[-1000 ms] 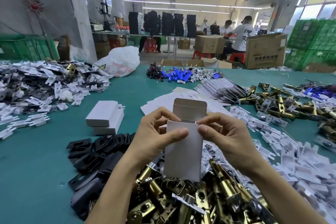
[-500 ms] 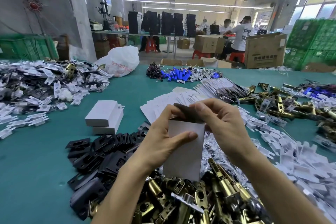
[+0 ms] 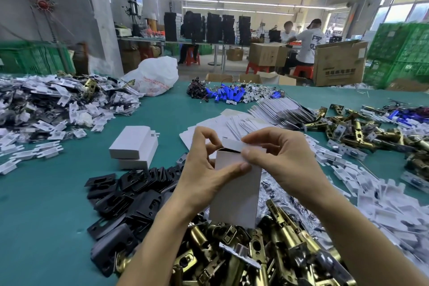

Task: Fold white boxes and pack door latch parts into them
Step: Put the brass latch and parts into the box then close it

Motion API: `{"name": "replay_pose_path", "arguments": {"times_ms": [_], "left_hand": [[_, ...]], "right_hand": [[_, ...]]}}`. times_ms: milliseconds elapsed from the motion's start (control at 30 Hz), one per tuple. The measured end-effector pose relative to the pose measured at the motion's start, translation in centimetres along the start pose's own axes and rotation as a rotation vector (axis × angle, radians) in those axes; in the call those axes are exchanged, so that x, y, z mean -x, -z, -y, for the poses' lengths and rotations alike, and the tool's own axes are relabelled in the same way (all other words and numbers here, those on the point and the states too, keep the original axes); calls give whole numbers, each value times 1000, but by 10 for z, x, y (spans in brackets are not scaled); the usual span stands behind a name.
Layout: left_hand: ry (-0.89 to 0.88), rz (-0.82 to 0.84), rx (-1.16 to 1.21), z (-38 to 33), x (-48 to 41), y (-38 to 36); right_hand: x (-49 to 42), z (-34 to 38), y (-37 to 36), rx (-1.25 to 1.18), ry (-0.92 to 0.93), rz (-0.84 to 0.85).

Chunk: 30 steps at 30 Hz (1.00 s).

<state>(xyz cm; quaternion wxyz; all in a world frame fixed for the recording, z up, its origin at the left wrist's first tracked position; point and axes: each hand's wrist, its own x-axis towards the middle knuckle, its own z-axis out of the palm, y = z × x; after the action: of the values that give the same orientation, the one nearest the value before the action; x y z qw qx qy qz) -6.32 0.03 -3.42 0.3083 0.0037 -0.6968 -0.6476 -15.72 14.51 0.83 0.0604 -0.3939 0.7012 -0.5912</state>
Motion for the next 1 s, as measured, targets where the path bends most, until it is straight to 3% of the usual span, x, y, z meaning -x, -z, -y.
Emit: {"name": "replay_pose_path", "arguments": {"times_ms": [167, 400, 1000], "left_hand": [[9, 34, -14, 1, -1, -1], [-17, -18, -45, 1, -6, 2], [119, 6, -13, 1, -7, -1]], "right_hand": [[-3, 3, 1, -27, -17, -18], [-6, 8, 3, 93, 5, 84], [-5, 7, -16, 268, 66, -181]]}}
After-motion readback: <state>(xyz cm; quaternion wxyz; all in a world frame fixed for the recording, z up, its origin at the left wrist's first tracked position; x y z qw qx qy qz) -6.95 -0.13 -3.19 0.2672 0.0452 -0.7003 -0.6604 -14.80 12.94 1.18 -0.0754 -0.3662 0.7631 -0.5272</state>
